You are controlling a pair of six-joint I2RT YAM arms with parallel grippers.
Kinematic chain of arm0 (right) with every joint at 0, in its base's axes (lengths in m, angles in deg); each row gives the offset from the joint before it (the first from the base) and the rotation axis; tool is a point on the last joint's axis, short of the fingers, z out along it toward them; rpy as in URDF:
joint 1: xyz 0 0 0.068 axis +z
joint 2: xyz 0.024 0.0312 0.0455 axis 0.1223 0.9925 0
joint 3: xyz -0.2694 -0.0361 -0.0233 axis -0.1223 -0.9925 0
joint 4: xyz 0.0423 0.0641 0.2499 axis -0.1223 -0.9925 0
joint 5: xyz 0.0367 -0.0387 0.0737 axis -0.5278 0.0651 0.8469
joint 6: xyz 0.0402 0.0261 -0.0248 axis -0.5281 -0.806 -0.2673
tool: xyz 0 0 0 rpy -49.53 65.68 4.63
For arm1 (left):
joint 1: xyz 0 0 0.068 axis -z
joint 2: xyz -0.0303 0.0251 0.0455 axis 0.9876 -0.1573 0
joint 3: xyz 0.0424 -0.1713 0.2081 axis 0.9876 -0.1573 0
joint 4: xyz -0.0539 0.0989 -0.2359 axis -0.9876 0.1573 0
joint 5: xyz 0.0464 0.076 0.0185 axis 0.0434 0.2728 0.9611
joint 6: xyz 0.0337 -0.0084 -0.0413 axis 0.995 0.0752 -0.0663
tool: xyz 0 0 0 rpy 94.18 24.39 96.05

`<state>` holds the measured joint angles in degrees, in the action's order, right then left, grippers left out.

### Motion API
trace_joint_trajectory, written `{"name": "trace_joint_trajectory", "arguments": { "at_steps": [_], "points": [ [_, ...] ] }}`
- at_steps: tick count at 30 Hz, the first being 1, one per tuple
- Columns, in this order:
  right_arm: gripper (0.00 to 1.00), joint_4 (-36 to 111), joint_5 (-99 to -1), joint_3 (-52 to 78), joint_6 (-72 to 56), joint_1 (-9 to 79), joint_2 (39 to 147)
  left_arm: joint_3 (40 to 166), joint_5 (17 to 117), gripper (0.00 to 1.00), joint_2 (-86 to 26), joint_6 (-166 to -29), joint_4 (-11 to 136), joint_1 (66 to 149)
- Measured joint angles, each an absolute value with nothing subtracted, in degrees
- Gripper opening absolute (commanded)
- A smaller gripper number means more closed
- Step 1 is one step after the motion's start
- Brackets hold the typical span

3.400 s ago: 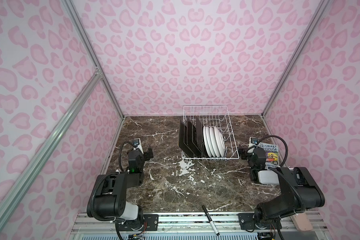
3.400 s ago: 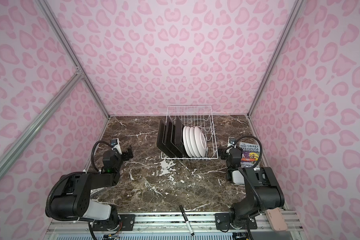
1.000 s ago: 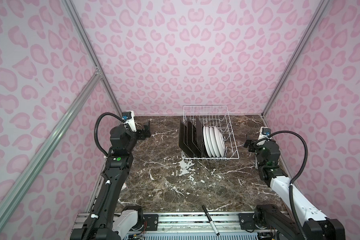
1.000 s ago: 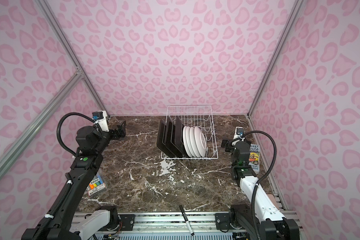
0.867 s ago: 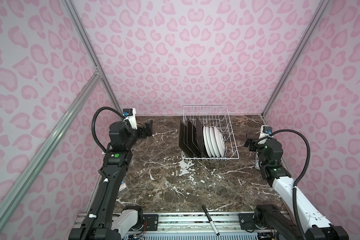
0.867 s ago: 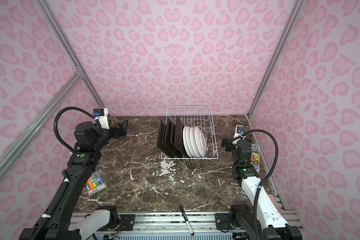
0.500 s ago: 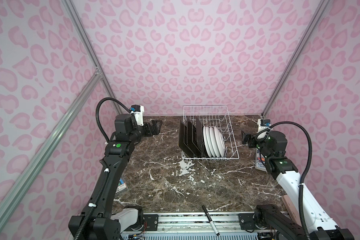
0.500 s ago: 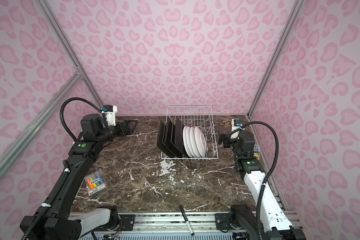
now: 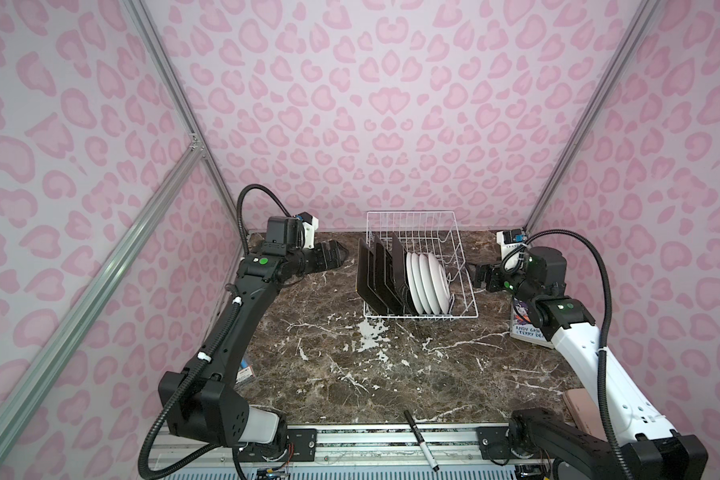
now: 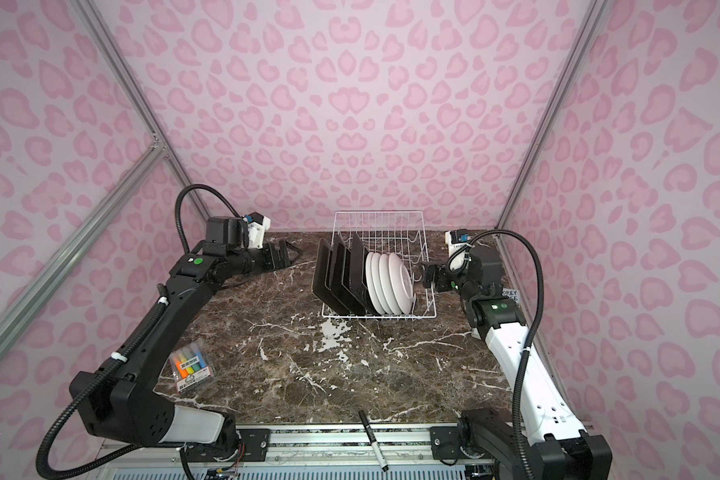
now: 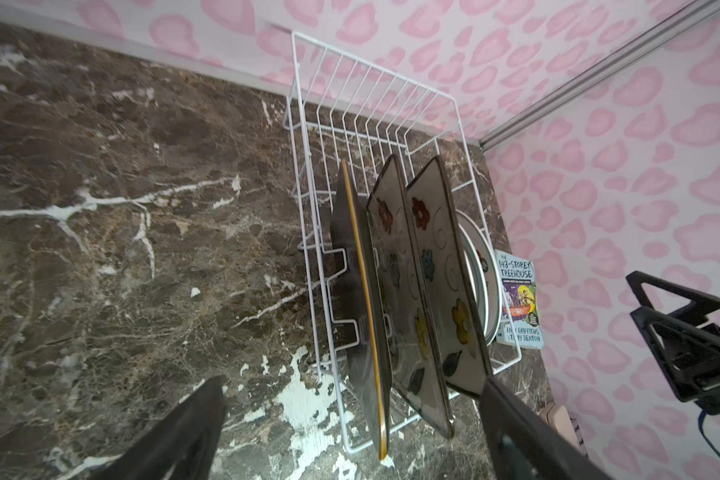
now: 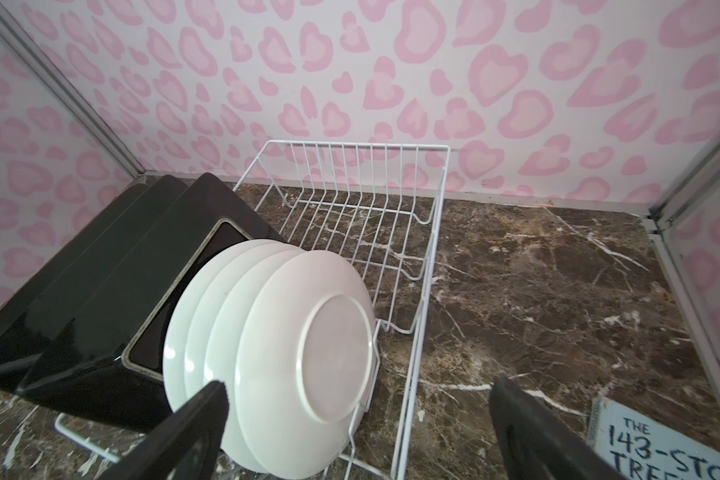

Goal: Unload the plates from the dish rack
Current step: 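Reach both grippers toward the dish rack from either side, then grasp the outermost dark yellow-rimmed plate edge with the left gripper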

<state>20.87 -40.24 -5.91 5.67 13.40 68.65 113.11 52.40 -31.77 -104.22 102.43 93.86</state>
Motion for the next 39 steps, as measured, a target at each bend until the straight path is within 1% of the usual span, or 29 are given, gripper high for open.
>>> {"name": "trace_joint_trajectory", "arguments": {
  "at_steps": [5,7,13,15,16,17,18,27,31,36,39],
  "points": [
    [1.00,19.44,-39.91,-5.03,6.22,15.74,70.18,118.16,53.39,0.90,-38.30,-104.46,106.12,96.90],
    [1.00,19.42,-40.33,-5.28,6.33,16.37,70.48,120.65,54.11,0.87,-41.25,-104.46,107.67,98.08],
    [1.00,19.84,-41.40,-5.87,6.31,16.57,71.34,125.31,55.81,0.82,-48.05,-105.12,110.82,100.57],
    [1.00,20.19,-41.40,-5.87,6.33,16.68,71.60,126.53,56.03,0.77,-49.78,-105.36,111.52,101.03],
    [1.00,20.38,-41.42,-5.87,6.35,16.68,71.75,127.10,56.10,0.71,-50.52,-105.55,111.89,101.14],
    [1.00,20.41,-41.44,-5.87,6.55,16.74,71.84,127.56,56.34,0.67,-51.09,-105.75,112.17,101.22],
    [1.00,20.43,-41.66,-5.87,6.72,16.74,71.90,127.93,56.38,0.65,-51.64,-106.12,112.31,101.33],
    [1.00,21.08,-43.34,-7.05,7.16,16.79,71.82,128.85,56.38,0.63,-55.05,-106.95,112.74,102.65],
    [1.00,21.52,-43.34,-7.07,7.22,16.79,71.82,129.04,56.36,0.59,-56.23,-107.00,112.74,103.21],
    [1.00,21.83,-43.34,-7.55,7.18,16.79,71.82,129.61,56.12,0.59,-57.21,-107.04,113.25,103.56],
    [1.00,21.78,-44.11,-7.79,7.42,16.79,71.55,129.81,55.77,0.55,-57.47,-107.24,113.44,103.63]
  ]
}}
